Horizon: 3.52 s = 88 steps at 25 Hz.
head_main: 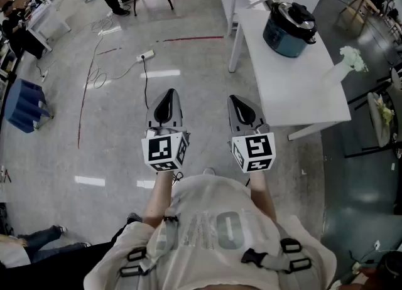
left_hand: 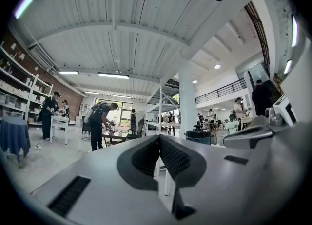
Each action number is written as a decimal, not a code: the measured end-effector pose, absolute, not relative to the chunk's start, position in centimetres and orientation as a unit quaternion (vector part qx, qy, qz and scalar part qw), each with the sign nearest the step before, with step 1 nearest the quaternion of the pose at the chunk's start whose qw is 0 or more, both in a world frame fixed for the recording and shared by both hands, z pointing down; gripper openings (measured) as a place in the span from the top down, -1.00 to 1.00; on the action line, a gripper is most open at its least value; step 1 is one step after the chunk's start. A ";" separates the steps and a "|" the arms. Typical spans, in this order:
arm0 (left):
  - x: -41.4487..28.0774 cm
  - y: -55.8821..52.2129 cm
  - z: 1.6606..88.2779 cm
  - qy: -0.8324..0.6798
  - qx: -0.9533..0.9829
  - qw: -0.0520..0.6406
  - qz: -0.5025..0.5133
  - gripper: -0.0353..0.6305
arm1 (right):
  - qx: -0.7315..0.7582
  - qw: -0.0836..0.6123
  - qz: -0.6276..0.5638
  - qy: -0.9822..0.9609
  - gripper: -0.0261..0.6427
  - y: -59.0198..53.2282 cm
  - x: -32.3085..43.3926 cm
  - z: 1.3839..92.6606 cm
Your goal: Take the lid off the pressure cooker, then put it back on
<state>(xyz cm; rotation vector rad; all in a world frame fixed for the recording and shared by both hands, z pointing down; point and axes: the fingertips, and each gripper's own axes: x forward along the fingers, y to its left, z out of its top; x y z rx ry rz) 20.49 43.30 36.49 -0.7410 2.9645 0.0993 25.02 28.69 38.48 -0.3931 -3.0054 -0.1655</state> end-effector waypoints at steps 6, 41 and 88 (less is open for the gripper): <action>20.6 44.4 36.6 0.972 -0.231 0.041 0.027 0.84 | -0.131 0.046 -0.053 -0.989 0.90 29.1 25.2 38.3; 4.4 42.7 41.5 0.972 -0.231 -0.013 0.036 0.84 | -0.138 0.114 -0.086 -0.980 0.90 27.9 10.6 43.4; -29.8 20.3 38.5 0.915 -0.400 -0.031 0.034 0.84 | 0.038 0.095 -0.002 -0.995 0.89 8.6 -22.1 39.2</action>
